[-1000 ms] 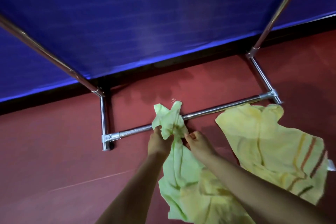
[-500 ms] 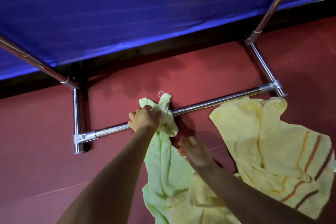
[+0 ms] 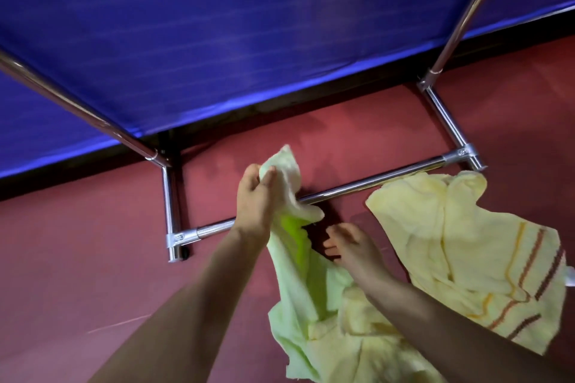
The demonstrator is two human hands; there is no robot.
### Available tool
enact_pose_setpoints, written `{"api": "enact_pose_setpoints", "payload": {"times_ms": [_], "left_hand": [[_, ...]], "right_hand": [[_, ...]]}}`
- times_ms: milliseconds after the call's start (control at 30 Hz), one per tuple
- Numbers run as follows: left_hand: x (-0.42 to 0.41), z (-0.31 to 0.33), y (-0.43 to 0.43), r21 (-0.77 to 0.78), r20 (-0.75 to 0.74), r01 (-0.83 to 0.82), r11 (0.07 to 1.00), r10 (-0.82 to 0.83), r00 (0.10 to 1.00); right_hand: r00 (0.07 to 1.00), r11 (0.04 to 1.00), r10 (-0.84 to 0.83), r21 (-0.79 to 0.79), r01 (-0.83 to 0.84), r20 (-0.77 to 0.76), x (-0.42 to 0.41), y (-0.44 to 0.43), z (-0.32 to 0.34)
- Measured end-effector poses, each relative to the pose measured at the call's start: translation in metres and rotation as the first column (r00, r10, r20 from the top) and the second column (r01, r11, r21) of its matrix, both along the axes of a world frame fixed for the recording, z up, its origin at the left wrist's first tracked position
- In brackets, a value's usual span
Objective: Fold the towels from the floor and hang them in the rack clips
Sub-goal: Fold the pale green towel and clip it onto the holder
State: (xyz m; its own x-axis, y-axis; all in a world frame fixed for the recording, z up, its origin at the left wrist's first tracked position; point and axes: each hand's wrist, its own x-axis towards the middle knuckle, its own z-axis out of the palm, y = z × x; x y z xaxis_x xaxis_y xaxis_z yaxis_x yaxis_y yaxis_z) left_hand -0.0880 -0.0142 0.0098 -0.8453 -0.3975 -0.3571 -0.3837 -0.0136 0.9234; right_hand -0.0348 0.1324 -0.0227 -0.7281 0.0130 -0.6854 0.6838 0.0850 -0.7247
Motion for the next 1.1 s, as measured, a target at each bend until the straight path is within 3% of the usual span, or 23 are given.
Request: {"api": "enact_pose_setpoints", "payload": {"times_ms": [167,333,400,500,633,733,933,1033,1100], "left_hand": [[0.01,0.082,-0.004,0.211,-0.049,0.095,0.973,-0.087,0.995],[0.032,0.187,0.008,0.233,-0.127,0.308,0.922,-0.285,0.95],[0.042,0.228,0.016,0.245,-0.183,0.369,0.896,-0.331,0.926],[0.062,0.302,0.018,0.196,-0.272,0.403,0.894,-0.345,0.898],[0.102,0.393,0.014,0.009,-0.305,0.334,0.943,-0.315,0.898],[0.133,0.443,0.016,-0.062,-0.359,0.294,0.954,-0.296,0.885],[0.172,0.553,0.041,-0.057,-0.564,0.216,0.975,-0.21,0.798],[0.178,0.603,0.045,-0.16,-0.673,0.119,0.98,-0.197,0.713],[0.181,0.63,0.046,-0.209,-0.718,0.073,0.975,-0.203,0.666]], "right_hand": [[0.99,0.997,0.005,-0.074,-0.015,-0.139,-0.01,0.012,0.07],[0.946,0.95,0.222,-0.167,-0.265,-0.235,-0.016,0.007,0.173],[0.928,0.939,0.235,-0.179,-0.293,-0.289,-0.015,0.004,0.215],[0.885,0.92,0.194,-0.234,-0.314,-0.422,-0.006,0.004,0.29],[0.798,0.925,0.179,-0.177,-0.335,-0.575,0.012,0.018,0.39],[0.666,0.937,0.234,-0.018,-0.348,-0.708,0.022,0.023,0.457],[0.255,0.865,0.459,0.364,-0.345,-0.851,0.059,0.016,0.6],[0.17,0.855,0.478,0.412,-0.314,-0.862,0.075,0.019,0.648],[0.16,0.872,0.433,0.368,-0.323,-0.887,0.084,0.022,0.672]]}}
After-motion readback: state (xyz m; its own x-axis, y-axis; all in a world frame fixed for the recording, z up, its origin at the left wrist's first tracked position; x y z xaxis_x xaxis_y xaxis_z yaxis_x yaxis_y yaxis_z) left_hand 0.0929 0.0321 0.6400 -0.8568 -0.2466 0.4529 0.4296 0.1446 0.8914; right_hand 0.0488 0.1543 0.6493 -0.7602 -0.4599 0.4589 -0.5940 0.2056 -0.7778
